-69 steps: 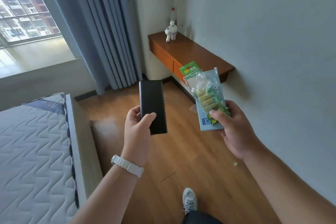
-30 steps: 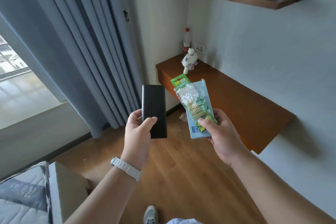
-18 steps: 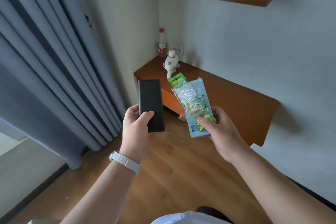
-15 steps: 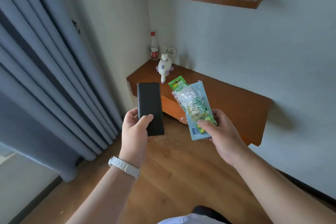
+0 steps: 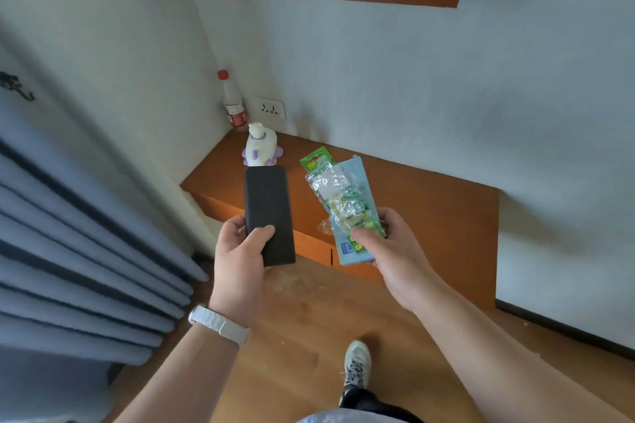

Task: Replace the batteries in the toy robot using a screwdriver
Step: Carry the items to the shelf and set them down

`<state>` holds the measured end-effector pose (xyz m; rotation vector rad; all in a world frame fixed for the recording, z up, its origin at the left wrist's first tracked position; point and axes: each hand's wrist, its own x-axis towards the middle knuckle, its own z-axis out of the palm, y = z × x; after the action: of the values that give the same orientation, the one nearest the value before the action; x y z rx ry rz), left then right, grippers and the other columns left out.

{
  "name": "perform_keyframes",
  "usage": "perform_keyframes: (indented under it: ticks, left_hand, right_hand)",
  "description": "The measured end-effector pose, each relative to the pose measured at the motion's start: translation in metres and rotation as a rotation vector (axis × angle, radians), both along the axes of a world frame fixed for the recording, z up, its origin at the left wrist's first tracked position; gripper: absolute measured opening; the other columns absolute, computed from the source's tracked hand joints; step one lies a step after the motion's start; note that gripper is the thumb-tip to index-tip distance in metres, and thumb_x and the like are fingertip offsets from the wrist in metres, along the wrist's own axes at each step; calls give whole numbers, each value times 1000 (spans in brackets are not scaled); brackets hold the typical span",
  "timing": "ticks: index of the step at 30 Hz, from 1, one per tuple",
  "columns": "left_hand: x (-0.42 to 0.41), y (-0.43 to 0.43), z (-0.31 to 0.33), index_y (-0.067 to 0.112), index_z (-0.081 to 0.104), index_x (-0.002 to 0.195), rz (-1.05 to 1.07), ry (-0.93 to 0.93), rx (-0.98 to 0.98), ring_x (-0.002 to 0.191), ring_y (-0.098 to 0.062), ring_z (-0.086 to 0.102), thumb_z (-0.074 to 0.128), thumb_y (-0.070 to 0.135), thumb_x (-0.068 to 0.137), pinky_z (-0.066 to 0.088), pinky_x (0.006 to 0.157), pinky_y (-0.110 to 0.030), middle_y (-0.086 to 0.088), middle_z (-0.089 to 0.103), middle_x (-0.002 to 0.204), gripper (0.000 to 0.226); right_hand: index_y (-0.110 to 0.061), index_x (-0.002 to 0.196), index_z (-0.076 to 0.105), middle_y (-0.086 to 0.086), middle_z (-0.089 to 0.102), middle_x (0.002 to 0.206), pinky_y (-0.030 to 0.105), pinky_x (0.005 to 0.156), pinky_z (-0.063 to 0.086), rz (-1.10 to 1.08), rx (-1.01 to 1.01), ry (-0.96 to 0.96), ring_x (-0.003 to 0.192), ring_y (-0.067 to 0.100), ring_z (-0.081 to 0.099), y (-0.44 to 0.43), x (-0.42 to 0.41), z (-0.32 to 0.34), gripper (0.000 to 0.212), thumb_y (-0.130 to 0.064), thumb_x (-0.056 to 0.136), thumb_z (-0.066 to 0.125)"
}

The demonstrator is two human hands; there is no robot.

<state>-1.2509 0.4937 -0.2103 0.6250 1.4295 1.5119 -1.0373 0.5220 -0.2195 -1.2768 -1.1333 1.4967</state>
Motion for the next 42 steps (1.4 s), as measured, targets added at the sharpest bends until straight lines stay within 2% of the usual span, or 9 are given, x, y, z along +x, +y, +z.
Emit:
perform_keyframes:
  ticks: [3,8,11,15,19,26,28,34,42]
  left_hand:
    - [17,52,2,19,61,102,-32,7,2,75,-24,75,69,10,86,58,54,-32,1,77,81,21]
    - [38,120,7,20,61,110,-98,-2,20,89,-29,75,71,21,75,61,65,-40,-4,77,98,36]
    - [46,147,3,21,62,110,-120,12,18,91,-30,74,70,22,74,61,71,-45,-6,76,102,38]
    - [47,175,0,23,62,109,-165,15,12,89,-27,74,70,24,74,59,66,-40,-1,76,97,36]
    - [39,203,-12,18,62,112,-234,19,-7,90,-24,75,70,24,74,59,69,-36,0,77,97,40]
    - [9,251,-36,25,61,111,-349,23,-54,89,-17,75,71,23,78,61,70,-34,7,76,95,34]
    - [-1,265,-39,31,60,107,-391,76,-56,89,-13,74,71,20,84,61,66,-30,13,75,92,27]
    - [-32,297,-45,38,57,103,-555,221,-30,87,1,70,69,37,73,57,59,-17,25,70,88,32]
    - [-55,305,-106,31,58,111,-701,238,-164,89,-5,73,72,21,90,60,69,-21,13,74,98,27]
  right_hand:
    - [-22,112,56,2,71,103,37,81,60,-19,-4,-4,92,15,73,40,14,1,49,-38,69,76]
    - [-25,111,56,-4,71,100,27,72,58,-39,-15,-18,90,10,72,91,36,0,52,-42,67,76]
    - [-25,112,55,1,69,105,33,79,59,-74,-28,-29,92,11,72,114,43,-1,52,-42,68,76]
    - [-25,114,54,0,69,107,29,75,56,-112,-55,-17,91,9,72,131,43,-4,58,-45,64,77]
    - [-23,115,54,2,69,108,27,74,56,-171,-96,-9,92,12,72,145,36,-15,45,-31,78,78]
    - [-31,112,54,-13,69,100,17,64,56,-286,-124,-164,88,1,70,160,1,-26,33,-33,86,74]
    - [-32,112,55,-14,70,100,18,66,56,-311,-137,-195,89,2,71,164,-10,-29,34,-34,85,75]
    - [-25,111,57,-6,73,100,28,75,59,-365,-218,-198,89,10,73,169,-38,-54,35,-24,84,78]
    - [-21,113,56,0,72,105,31,75,58,-424,-355,-219,89,14,73,179,-58,-117,34,-19,86,77]
